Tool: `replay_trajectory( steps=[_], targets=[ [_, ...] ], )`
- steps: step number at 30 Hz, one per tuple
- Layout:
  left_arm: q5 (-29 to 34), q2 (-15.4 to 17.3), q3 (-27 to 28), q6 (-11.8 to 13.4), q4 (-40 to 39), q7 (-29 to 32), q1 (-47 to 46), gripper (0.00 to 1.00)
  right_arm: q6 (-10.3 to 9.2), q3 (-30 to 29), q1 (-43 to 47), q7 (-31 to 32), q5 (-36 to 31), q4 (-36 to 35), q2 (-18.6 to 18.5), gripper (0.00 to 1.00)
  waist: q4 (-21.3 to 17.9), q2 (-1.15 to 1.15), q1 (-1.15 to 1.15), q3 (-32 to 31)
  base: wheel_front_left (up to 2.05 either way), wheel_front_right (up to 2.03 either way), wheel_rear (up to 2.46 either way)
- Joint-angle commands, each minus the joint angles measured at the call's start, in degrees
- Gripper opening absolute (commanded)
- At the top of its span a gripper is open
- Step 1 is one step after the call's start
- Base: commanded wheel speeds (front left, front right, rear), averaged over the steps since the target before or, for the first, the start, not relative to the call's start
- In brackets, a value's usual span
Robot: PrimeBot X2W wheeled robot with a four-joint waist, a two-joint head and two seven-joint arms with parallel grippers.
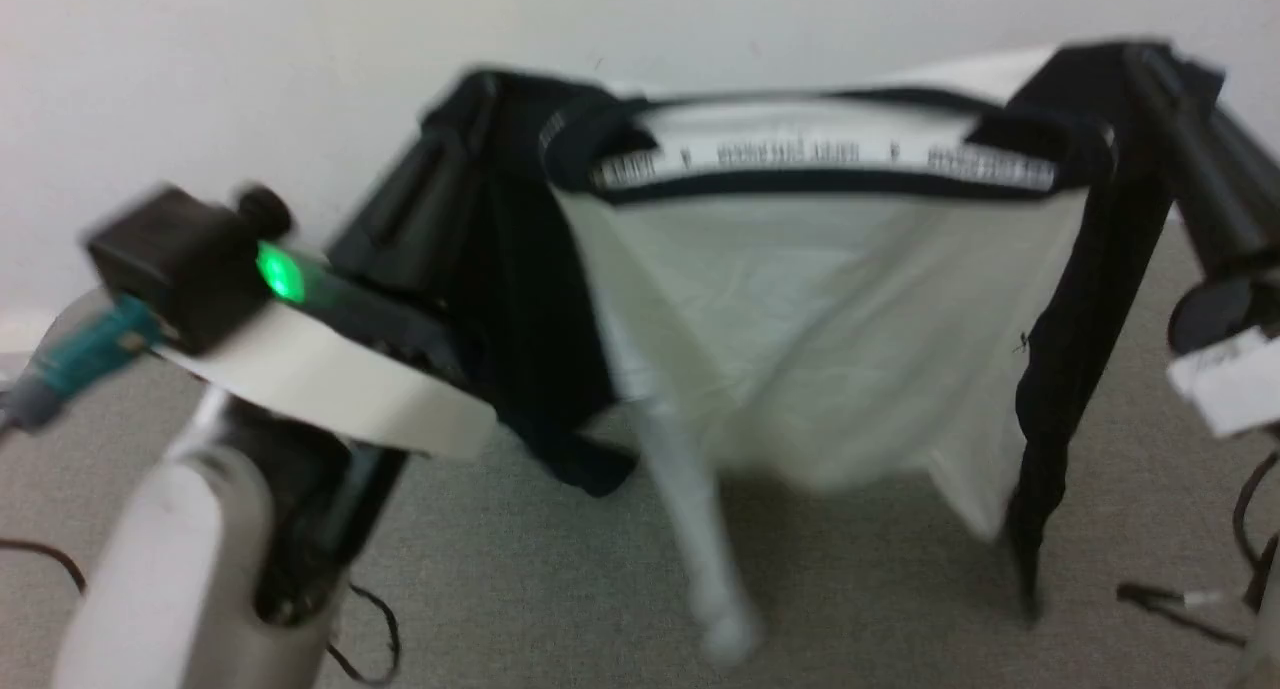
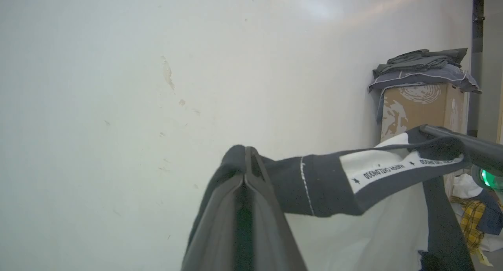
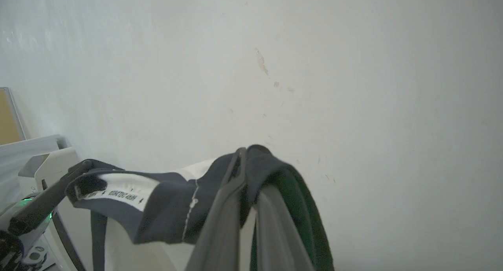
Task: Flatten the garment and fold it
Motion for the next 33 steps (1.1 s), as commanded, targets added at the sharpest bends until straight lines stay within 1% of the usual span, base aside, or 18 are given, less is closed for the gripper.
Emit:
replay_trajectory(
  steps=[1, 5, 9, 11, 15, 19, 25, 28, 30, 33],
  targets=[
    [-0.94, 0.38, 1.32, 0.58, -0.18, 0.44, -2.45, 0.0, -0.04, -0.54, -2.84, 0.24, 0.61, 0.75, 0.09, 0.0, -0.12, 0.0, 0.0, -0.3, 0.0, 0.0, 0.0],
    [-1.9, 1.23, 3.89, 0.88, 0.65, 2.01, -7.84, 0.0, -0.04, -0.92, -10.15, 0.87, 1.26, 3.44, 0.1, 0.0, -0.3, 0.0, 0.0, -0.4, 0.0, 0.0, 0.0],
    [-2.54, 2.27, 5.49, 0.69, 2.56, 3.63, -13.08, 0.0, -0.04, 0.66, -17.36, 0.6, 0.15, 6.9, -0.65, 0.0, -0.6, 0.0, 0.0, 0.42, 0.0, 0.0, 0.0],
    [-2.47, 3.01, 5.88, 0.33, 3.79, 4.4, -15.7, 0.0, -0.04, 1.89, -20.8, -0.21, -0.57, 9.17, -1.88, 0.0, -0.75, 0.0, 0.0, 1.37, 0.0, 0.0, 0.0],
    [-2.41, 4.14, 6.21, -0.67, 6.69, 5.71, -21.34, 0.0, -0.04, 6.24, -27.07, -2.43, -1.43, 14.1, -6.21, 0.0, -0.88, 0.0, 0.0, 4.75, 0.0, 0.0, 0.0],
    [-2.14, 5.01, 6.18, -1.68, 10.66, 6.75, -27.04, 0.0, -0.04, 10.89, -33.93, -5.46, -2.05, 20.01, -11.2, 0.0, -1.04, 0.0, 0.0, 10.32, 0.0, 0.0, 0.0],
    [-1.14, 5.31, 5.66, -3.78, 19.78, 6.31, -38.25, 0.0, -0.04, 18.93, -47.04, -12.79, -2.88, 30.27, -18.04, 0.0, -1.16, 0.0, 0.0, 21.07, 0.0, 0.0, 0.0],
    [-0.06, 5.0, 5.07, -5.07, 25.9, 4.93, -45.13, 0.0, -0.04, 22.98, -54.06, -17.39, -3.28, 36.34, -19.84, 0.0, -1.48, 0.0, 0.0, 26.14, 0.0, 0.0, 0.0],
    [1.4, 5.11, 4.46, -5.86, 30.14, 3.67, -49.74, 0.0, -0.04, 25.22, -58.45, -20.73, -4.1, 40.66, -20.38, 0.0, -1.88, 0.0, 0.0, 29.09, 0.0, 0.0, 0.0],
    [2.39, 4.19, 3.7, -6.71, 36.43, 1.87, -56.14, 0.0, -0.04, 28.42, -64.15, -25.92, -5.39, 47.11, -20.38, 0.0, -2.32, 0.0, 0.0, 32.67, 0.0, 0.0, 0.0]
  ],
)
